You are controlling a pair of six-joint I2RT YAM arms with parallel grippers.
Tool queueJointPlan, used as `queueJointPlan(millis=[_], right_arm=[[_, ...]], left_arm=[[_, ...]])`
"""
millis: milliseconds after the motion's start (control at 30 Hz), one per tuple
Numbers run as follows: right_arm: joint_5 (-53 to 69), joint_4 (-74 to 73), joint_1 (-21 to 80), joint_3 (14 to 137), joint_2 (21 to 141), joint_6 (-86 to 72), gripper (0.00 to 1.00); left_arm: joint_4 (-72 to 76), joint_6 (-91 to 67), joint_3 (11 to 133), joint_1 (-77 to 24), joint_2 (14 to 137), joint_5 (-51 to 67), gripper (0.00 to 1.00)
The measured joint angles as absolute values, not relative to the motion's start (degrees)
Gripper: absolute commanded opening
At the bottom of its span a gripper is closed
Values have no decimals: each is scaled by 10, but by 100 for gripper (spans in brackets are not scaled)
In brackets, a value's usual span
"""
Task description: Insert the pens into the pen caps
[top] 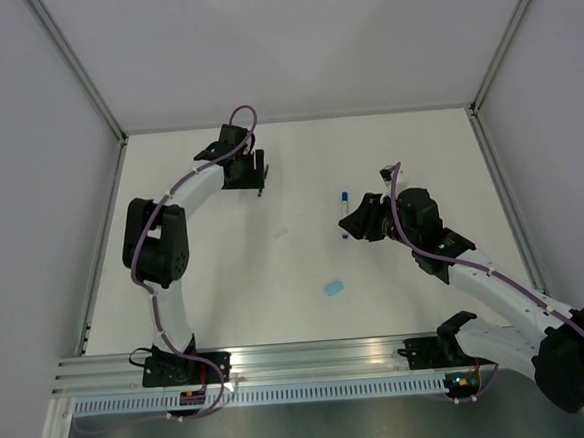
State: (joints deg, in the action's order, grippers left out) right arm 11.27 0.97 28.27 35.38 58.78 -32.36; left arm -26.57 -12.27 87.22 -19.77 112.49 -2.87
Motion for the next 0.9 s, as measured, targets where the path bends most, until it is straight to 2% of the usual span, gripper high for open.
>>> queueJointPlan(millis=[267, 433, 733, 833, 867, 900], right_arm=[[129, 12, 283, 354, 575, -331, 47], [139, 18, 283, 354, 565, -334, 47], [143, 18, 283, 353, 562, -334, 47], [143, 17, 283, 353, 562, -334, 47], [143, 17, 283, 353, 562, -334, 47], [143, 17, 283, 353, 562, -333, 47]], left_arm=[[-303, -72, 994, -196, 1268, -25, 71], [-317, -50, 1019, -197, 1293, -25, 67], [-338, -43, 1066, -197, 1324, -19, 45], [-346, -43, 1070, -197, 1326, -18, 33], [-347, -44, 1070, -197, 1326, -18, 22], [-349, -46, 1071, -197, 1326, -18, 18]])
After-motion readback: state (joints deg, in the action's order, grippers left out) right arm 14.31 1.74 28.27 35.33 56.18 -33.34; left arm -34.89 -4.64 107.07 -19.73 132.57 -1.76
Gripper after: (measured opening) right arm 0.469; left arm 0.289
